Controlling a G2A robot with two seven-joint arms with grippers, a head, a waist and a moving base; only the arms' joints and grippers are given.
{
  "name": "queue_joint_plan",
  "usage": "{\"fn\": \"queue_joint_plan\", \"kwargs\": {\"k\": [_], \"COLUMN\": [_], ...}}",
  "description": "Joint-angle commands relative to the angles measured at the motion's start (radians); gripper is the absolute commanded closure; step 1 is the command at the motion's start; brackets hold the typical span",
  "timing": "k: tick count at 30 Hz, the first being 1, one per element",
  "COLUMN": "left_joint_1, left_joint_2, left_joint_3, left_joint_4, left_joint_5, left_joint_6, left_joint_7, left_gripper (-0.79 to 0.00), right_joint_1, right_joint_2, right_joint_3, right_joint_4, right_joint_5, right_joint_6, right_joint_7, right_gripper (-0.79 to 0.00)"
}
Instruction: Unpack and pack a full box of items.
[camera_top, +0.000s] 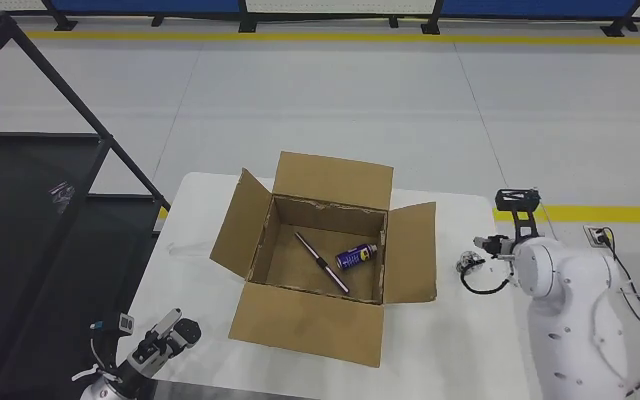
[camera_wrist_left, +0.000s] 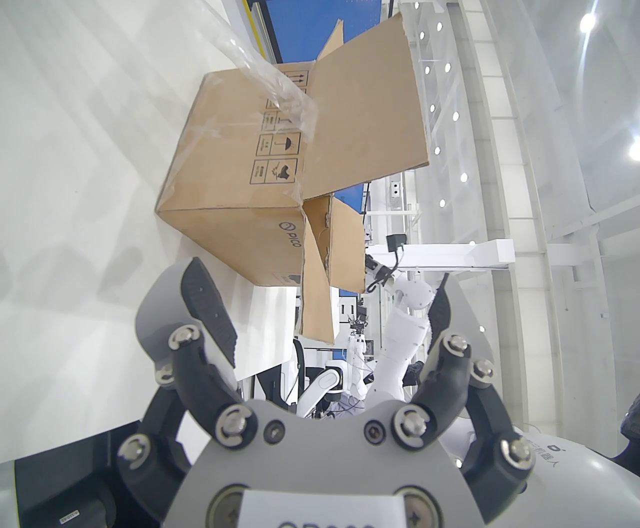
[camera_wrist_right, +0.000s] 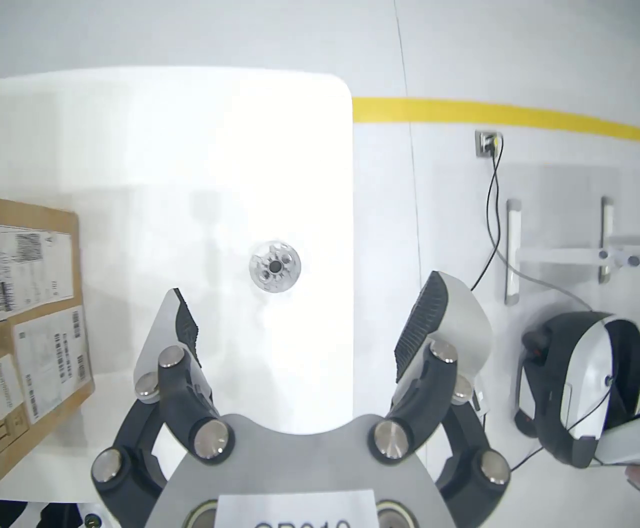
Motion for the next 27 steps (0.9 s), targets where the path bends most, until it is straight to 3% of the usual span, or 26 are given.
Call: {"fn": "queue_joint_plan", "kwargs": {"k": [1, 8, 19, 20, 22, 27], "left_joint_1": [0.0, 0.0, 0.0, 0.0, 0.0, 0.0], "left_joint_2": [0.0, 0.0, 0.0, 0.0, 0.0, 0.0], "left_joint_3": [0.0, 0.0, 0.0, 0.0, 0.0, 0.0], "left_joint_4": [0.0, 0.0, 0.0, 0.0, 0.0, 0.0], "left_joint_5": [0.0, 0.0, 0.0, 0.0, 0.0, 0.0], "left_joint_6": [0.0, 0.0, 0.0, 0.0, 0.0, 0.0], "left_joint_7": [0.0, 0.0, 0.0, 0.0, 0.0, 0.0], "left_gripper": [-0.785, -0.785, -0.785, -0.785, -0.785, -0.785], "right_joint_1": [0.003, 0.049, 0.12, 0.129, 0.145, 0.168], "right_joint_2": [0.001, -0.002, -0.009, -0.009, -0.009, -0.009], "right_joint_3": [0.007, -0.001, -0.056, -0.06, -0.067, -0.086], "right_joint_4": [0.085, 0.32, 0.483, 0.499, 0.531, 0.571], "right_joint_5": [0.02, 0.14, 0.211, 0.213, 0.206, 0.196], "right_joint_6": [-0.004, -0.014, 0.016, 0.016, 0.028, 0.059], "right_joint_7": [-0.017, -0.123, -0.216, -0.223, -0.228, -0.245], "right_gripper": [-0.785, -0.785, -0.785, -0.693, -0.422, -0.246]}}
